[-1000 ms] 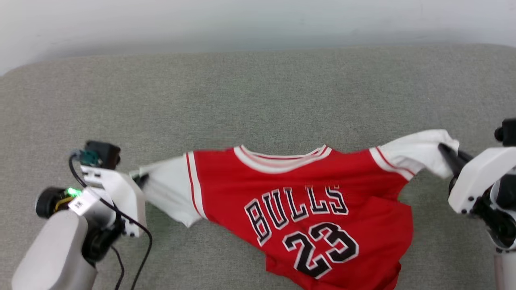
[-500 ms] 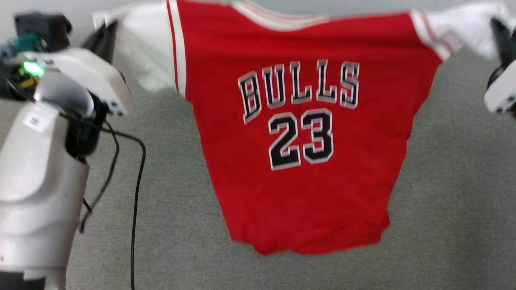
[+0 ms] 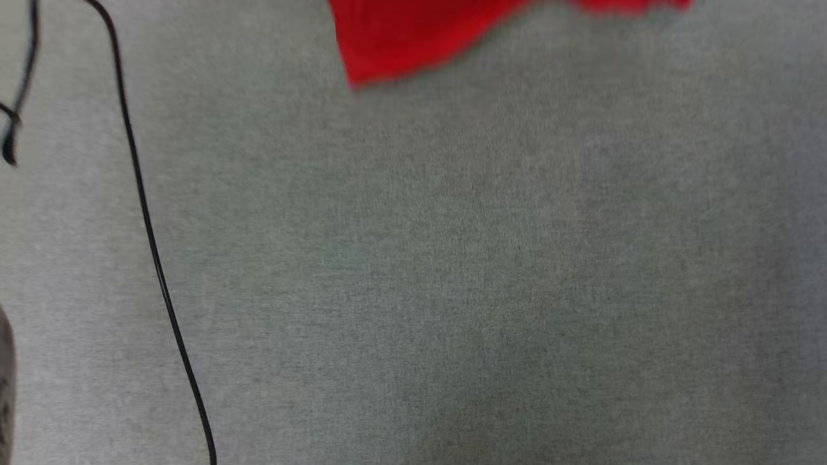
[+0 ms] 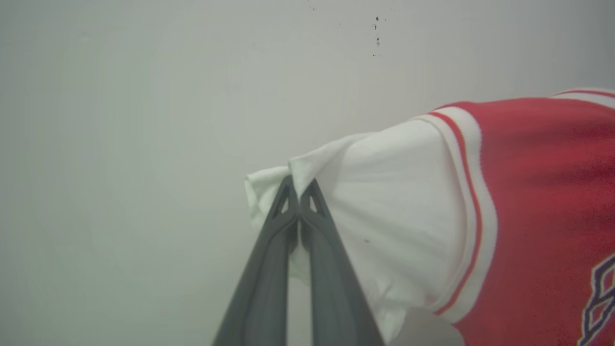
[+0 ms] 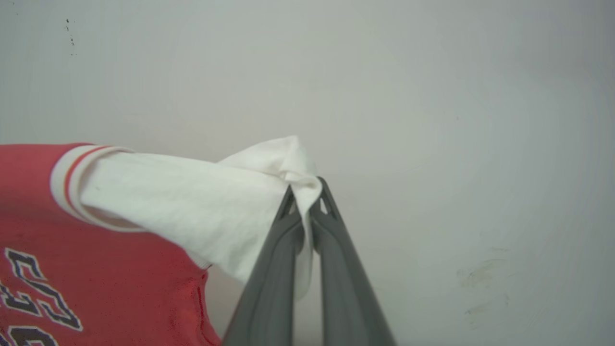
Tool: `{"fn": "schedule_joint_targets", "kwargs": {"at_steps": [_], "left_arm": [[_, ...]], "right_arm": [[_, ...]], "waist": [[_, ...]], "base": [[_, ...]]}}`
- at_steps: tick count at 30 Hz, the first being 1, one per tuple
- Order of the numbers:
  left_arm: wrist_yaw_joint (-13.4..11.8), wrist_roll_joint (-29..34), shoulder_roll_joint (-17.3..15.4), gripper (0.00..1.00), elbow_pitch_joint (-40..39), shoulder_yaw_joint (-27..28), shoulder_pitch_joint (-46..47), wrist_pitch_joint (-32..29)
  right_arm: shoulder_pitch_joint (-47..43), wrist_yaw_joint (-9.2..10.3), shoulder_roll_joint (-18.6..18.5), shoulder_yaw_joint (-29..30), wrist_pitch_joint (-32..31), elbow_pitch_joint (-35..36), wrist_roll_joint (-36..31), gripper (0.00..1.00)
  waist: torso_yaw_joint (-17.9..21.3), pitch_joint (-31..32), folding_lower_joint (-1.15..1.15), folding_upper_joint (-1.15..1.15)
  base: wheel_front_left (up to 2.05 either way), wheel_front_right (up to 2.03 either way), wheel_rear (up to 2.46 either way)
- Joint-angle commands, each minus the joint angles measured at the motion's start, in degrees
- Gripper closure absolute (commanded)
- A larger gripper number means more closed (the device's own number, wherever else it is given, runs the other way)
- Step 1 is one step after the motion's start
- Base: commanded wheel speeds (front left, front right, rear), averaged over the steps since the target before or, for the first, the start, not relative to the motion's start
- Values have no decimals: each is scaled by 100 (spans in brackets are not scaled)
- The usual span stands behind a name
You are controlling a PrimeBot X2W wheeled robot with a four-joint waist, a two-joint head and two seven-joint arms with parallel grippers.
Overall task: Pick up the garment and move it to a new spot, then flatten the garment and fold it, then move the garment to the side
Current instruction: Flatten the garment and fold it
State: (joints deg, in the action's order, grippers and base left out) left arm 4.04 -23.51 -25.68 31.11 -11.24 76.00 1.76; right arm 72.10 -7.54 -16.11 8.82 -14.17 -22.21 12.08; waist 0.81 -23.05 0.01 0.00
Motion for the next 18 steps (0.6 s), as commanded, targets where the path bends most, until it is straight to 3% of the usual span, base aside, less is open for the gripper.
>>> {"fn": "schedule_joint_targets", "kwargs": {"at_steps": [1, 10, 18], "left_arm": [[20, -10, -54, 100, 104, 40, 219, 61], [179, -182, -41, 100, 828, 61, 959, 372], [330, -650, 135, 100, 1802, -181, 597, 670]], "right_arm": [[258, 10, -62, 32, 58, -96, -25, 100], [1025, 10, 129, -214, 289, -716, -18, 100], [775, 9, 291, -635, 700, -1754, 368, 100]], "waist": [[61, -273, -1, 0], [135, -853, -1, 0], [95, -1239, -1, 0]], "base": [[0, 0, 0], [0, 0, 0], [0, 0, 0]]}}
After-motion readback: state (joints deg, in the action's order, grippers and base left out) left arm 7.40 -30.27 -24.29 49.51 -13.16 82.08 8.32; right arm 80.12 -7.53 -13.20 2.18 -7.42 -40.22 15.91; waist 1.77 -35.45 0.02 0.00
